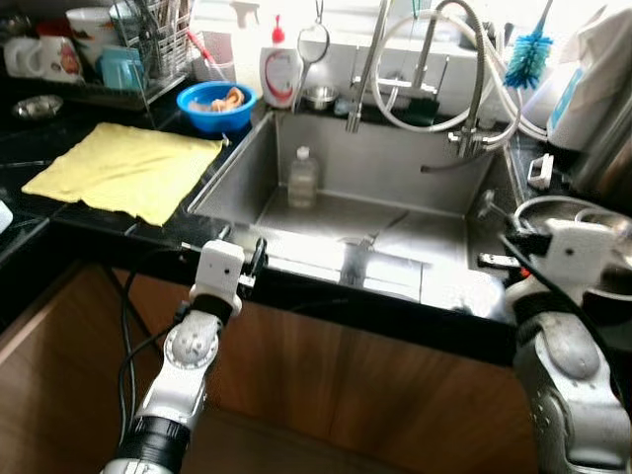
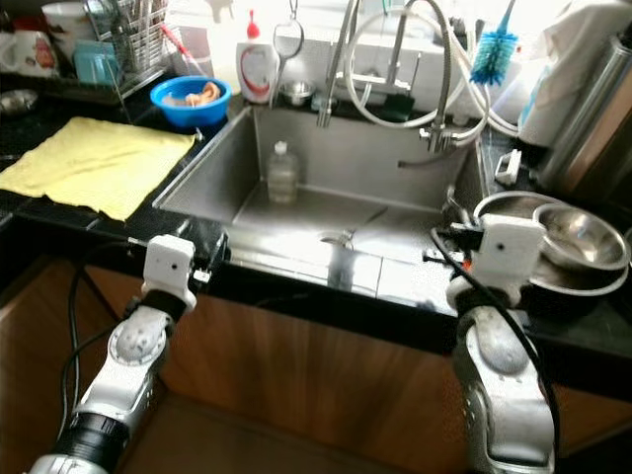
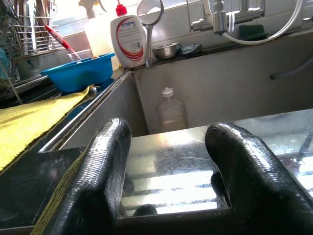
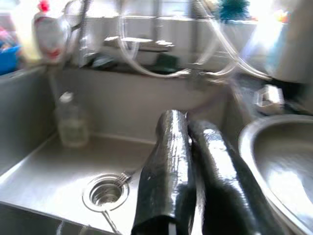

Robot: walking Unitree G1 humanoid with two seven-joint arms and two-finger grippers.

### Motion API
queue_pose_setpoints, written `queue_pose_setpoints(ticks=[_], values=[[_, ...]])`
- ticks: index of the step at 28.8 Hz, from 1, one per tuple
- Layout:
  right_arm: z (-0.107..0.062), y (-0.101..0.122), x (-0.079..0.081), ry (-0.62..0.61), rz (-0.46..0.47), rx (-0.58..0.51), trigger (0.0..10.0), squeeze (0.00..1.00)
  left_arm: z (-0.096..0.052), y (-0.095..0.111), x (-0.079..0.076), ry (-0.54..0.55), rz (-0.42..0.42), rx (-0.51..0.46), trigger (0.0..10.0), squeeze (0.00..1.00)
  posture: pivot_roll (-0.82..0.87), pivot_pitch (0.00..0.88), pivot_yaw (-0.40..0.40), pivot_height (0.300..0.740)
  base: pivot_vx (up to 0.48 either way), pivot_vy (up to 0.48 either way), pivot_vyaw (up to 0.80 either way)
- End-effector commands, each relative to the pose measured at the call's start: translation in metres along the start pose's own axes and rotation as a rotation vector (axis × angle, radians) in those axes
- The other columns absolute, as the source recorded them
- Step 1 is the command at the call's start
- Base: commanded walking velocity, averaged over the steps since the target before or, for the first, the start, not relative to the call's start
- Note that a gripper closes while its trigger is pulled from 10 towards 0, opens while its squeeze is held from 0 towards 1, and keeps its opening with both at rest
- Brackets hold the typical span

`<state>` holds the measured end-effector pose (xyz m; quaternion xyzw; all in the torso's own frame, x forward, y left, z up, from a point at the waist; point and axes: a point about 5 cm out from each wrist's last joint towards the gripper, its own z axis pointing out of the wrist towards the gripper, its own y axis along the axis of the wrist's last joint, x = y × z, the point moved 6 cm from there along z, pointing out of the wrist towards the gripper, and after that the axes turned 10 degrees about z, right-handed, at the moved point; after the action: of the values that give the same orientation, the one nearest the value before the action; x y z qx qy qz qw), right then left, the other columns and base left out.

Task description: Kitchen organization

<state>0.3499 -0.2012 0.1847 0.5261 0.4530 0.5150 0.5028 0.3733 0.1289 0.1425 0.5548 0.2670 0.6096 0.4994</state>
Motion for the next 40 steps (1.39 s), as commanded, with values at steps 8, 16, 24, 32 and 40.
queue_pose_setpoints(ticks=[8,16,24,32,40], values=[[0.032,-0.010,0.014,0.089,-0.081,0.066,10.0,0.00,-0.003,-0.013,-0.002,-0.011,0.026,0.058,10.0,0.00,0.01,0.000,-0.040,0.740,0.000,0.000,0.00],[0.051,-0.044,0.009,0.097,-0.124,0.206,10.0,0.00,-0.003,-0.013,-0.005,-0.019,0.025,0.056,10.0,0.00,0.02,0.000,-0.042,0.740,0.000,0.000,0.00],[0.066,-0.048,0.010,0.099,-0.128,0.212,10.0,0.00,-0.003,-0.012,-0.007,-0.017,0.019,0.052,10.0,0.00,0.03,0.000,-0.046,0.740,0.000,0.000,0.00],[0.070,-0.054,0.001,0.054,-0.107,0.213,10.0,0.98,-0.007,-0.014,-0.004,-0.010,0.024,0.062,10.0,0.00,0.03,0.000,-0.045,0.740,0.000,0.000,0.00],[0.073,-0.048,-0.005,0.032,-0.123,0.187,10.0,0.98,-0.005,-0.014,-0.005,-0.013,0.023,0.062,10.0,0.00,0.02,0.000,-0.043,0.740,0.000,0.000,0.00]])
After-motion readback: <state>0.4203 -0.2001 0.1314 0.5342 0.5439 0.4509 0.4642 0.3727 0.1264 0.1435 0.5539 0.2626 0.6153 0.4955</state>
